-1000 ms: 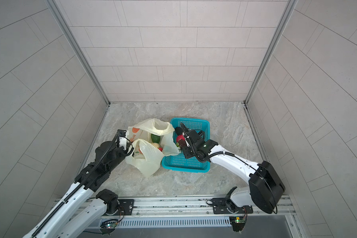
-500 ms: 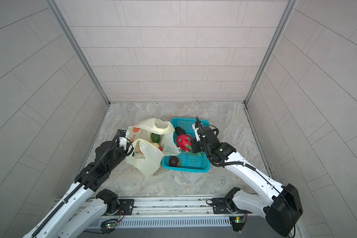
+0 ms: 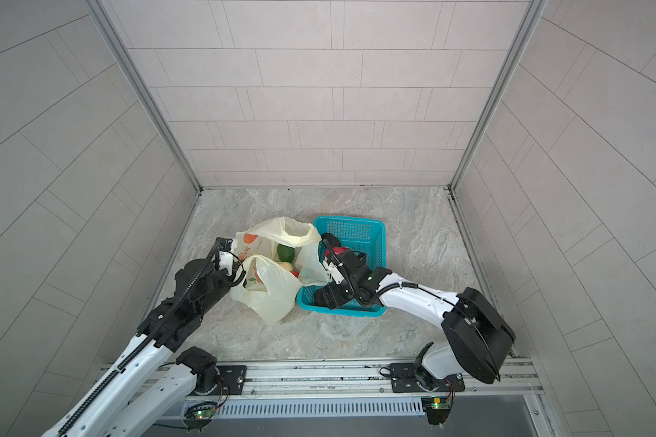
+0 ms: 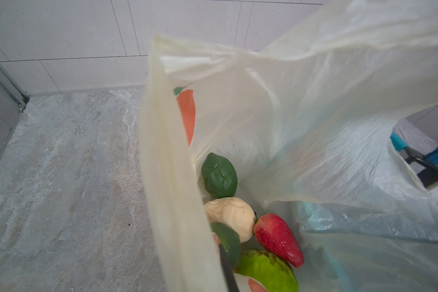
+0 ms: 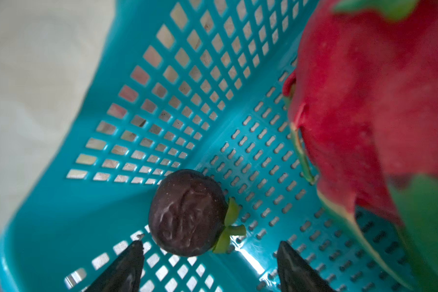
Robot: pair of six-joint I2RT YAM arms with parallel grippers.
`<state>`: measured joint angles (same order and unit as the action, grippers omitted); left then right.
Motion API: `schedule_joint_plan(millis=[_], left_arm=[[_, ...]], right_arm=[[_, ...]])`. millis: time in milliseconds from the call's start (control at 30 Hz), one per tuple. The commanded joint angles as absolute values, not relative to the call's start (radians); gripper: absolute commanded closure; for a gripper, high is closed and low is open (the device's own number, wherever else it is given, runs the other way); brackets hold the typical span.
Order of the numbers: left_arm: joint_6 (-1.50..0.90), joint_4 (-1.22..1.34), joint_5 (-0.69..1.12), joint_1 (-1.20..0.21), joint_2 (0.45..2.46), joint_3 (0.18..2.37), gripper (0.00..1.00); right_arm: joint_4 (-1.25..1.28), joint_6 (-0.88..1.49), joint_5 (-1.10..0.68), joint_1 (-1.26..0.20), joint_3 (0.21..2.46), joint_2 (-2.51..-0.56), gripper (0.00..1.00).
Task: Place the fruits into the plastic bag
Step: Pick up the fruit from the bin.
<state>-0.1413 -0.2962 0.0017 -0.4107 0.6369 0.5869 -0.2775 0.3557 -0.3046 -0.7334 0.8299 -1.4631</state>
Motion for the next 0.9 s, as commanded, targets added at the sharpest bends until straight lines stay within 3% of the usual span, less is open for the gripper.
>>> schedule_joint_plan(millis=[0,200,500,633,867], left_arm=[[-0.147,-0.281,-0.003,-0.405,0.621,0.577,1.00],[-0.147,-0.278,-0.002,-0.405,0.625,0.573,1.00],[-0.143,-0.285,-0.006,-0.405,0.623,0.578,1.00],[-0.143,-0.282,-0.005,-0.405,0.624,0.578,1.00],[-0.141,-0.273,0.002,-0.405,0.636,0.586,1.00]], right_arm=[[-0.333,0.326,-0.314,-0.744,0.897,-1.536,0.19],[-0.319,0.329,-0.239,-0.785,0.917,-1.656,0.22],[-0.281,0.384,-0.153,-0.777,0.912,-1.682,0.63],[-0.275,0.412,-0.130,-0.738,0.867,-1.577,0.75],[-0.257,0.488,0.020,-0.640,0.768,-1.206,0.79]])
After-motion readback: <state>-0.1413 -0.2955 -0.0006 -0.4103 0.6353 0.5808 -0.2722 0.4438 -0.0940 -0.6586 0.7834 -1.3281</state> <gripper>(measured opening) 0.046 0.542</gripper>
